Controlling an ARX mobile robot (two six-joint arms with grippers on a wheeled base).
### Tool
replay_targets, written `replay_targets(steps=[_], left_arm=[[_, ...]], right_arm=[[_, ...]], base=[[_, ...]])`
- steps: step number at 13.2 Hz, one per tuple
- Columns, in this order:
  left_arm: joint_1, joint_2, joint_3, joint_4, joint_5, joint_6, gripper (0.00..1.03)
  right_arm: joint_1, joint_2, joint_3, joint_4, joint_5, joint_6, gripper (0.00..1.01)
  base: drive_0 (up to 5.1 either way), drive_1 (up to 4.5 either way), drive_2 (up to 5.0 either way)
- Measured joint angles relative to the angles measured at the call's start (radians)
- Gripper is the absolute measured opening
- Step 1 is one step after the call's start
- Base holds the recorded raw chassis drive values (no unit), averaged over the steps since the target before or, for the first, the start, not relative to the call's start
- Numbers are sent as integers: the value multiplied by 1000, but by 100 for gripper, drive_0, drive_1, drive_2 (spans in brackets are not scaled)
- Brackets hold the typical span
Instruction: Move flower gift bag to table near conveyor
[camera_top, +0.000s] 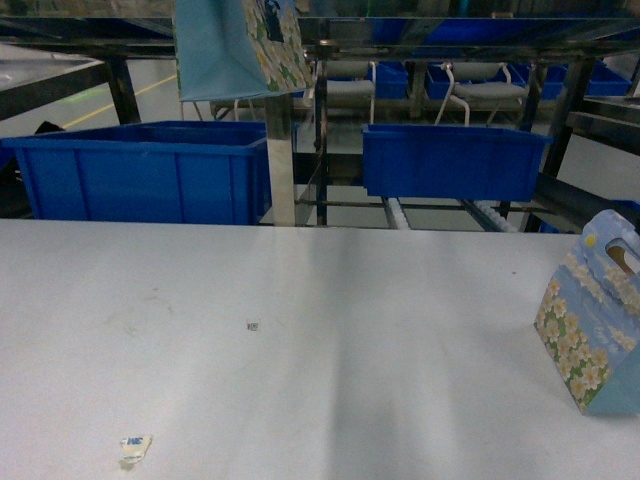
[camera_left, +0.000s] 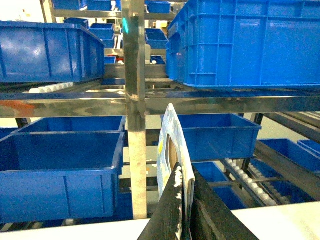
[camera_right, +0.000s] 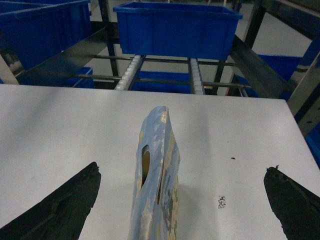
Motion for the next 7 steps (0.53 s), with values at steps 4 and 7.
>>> replay_targets(steps=[4,7], left_arm=[[0,0,0,0,0,0,2],[0,0,0,0,0,0,2]], right_arm=[[12,-386,-93,-176,153,7,98],[44,-750,-159,-407,211,1,98]], base=[[0,0,0],[0,0,0]])
